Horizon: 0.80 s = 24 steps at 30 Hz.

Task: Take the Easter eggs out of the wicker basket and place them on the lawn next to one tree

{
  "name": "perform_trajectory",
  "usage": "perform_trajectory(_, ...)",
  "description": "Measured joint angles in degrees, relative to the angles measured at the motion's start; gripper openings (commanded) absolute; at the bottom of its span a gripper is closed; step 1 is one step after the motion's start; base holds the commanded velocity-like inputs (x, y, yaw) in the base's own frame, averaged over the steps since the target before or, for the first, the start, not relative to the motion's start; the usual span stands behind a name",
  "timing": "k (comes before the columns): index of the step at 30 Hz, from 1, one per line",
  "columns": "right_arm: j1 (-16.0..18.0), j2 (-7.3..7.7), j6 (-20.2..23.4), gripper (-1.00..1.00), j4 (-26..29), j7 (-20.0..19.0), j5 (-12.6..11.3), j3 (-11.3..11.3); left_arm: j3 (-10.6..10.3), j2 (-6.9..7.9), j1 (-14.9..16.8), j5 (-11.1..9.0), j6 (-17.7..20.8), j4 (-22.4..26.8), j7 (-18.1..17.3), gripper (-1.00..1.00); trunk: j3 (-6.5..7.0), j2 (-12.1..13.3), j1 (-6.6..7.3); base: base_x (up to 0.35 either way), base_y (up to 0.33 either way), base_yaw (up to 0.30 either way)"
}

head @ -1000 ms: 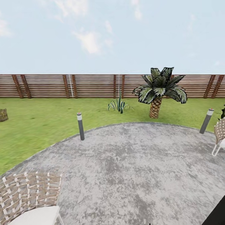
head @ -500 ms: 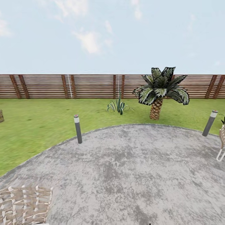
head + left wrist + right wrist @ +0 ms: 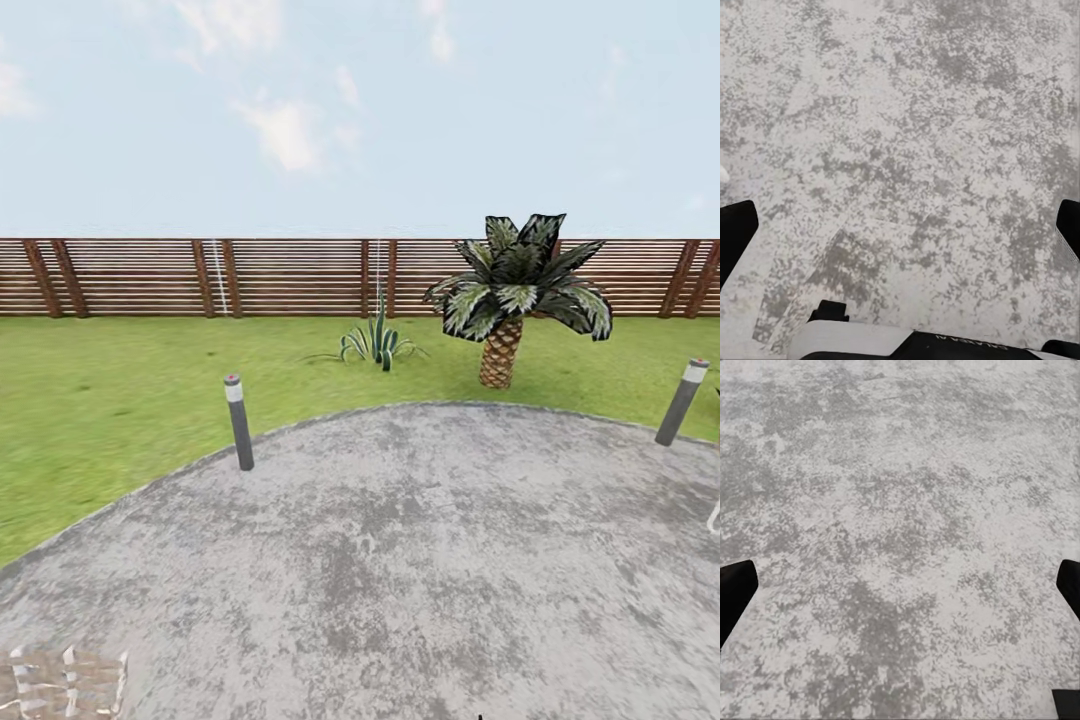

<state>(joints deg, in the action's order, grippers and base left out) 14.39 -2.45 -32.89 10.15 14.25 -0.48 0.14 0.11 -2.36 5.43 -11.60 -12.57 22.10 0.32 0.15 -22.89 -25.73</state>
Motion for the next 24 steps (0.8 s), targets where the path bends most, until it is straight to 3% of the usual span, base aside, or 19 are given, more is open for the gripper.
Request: perform_trajectory(24, 0.00, 0.00, -0.01, 1.00, 0.00, -0.04, 0.30, 0.23, -0.02, -0.05, 0.00, 0.01, 0.00, 0.00, 0.00, 1.00, 0.00, 0.00, 0.00, 0.327, 0.000, 0.000)
